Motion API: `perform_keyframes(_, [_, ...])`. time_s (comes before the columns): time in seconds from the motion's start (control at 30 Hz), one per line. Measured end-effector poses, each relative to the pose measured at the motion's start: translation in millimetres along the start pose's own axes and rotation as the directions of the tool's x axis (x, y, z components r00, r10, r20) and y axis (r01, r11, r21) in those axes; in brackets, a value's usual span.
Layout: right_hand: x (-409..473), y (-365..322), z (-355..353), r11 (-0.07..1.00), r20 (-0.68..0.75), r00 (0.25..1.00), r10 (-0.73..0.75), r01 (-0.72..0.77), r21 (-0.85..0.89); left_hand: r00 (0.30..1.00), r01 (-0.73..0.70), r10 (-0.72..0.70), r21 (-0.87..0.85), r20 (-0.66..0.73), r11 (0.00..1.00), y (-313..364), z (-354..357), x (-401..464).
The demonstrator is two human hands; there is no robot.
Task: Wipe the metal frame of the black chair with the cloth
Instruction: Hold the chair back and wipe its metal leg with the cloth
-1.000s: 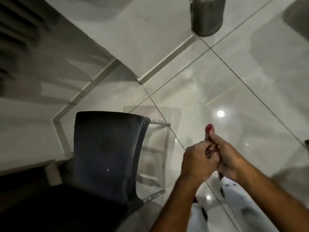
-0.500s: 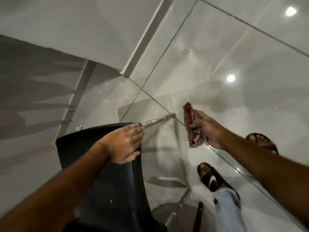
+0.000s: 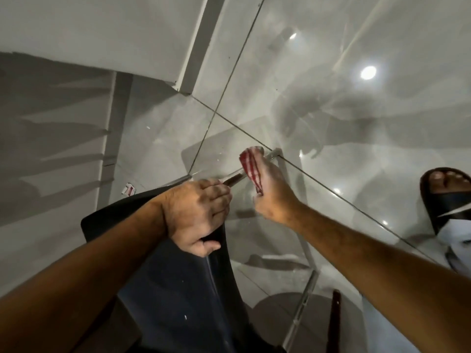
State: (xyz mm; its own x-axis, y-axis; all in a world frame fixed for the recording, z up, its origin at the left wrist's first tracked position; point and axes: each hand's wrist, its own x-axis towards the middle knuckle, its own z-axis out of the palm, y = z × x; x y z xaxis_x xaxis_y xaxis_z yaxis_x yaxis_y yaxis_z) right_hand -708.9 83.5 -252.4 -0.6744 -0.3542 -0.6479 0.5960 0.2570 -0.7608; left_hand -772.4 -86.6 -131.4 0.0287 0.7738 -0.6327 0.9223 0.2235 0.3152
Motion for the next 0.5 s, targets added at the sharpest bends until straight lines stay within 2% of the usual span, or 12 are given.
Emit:
perform_keyframes(0.07, [-2, -2, 13, 0.990, 0.038, 0.993, -0.115, 0.118, -0.074, 0.999, 0.034, -0.034, -0.011, 0.016, 0.999, 1, 0, -2])
perform_keyframes(0.17, [-5, -2, 28, 0.981, 0.104, 0.985, -0.136, 0.149, -0.127, 0.995, 0.105, -0.105, -0.011, 0.002, 0.994, 3, 1, -4])
perform_keyframes(0.23, [-8, 0, 33, 0.980, 0.063, 0.987, -0.146, 0.153, -0.126, 0.993, 0.117, -0.117, -0.006, -0.016, 0.993, 3, 0, -4])
perform_keyframes(0.37, [-19, 12, 50, 0.958, -0.039, 0.959, -0.281, 0.278, -0.071, 0.982, 0.167, -0.176, -0.127, -0.066, 0.978, 2, 1, -2])
perform_keyframes(0.5, [-2, 31, 64, 0.946, -0.144, 0.936, -0.323, 0.316, -0.064, 0.973, 0.201, -0.216, -0.163, -0.077, 0.966, 1, 5, -1])
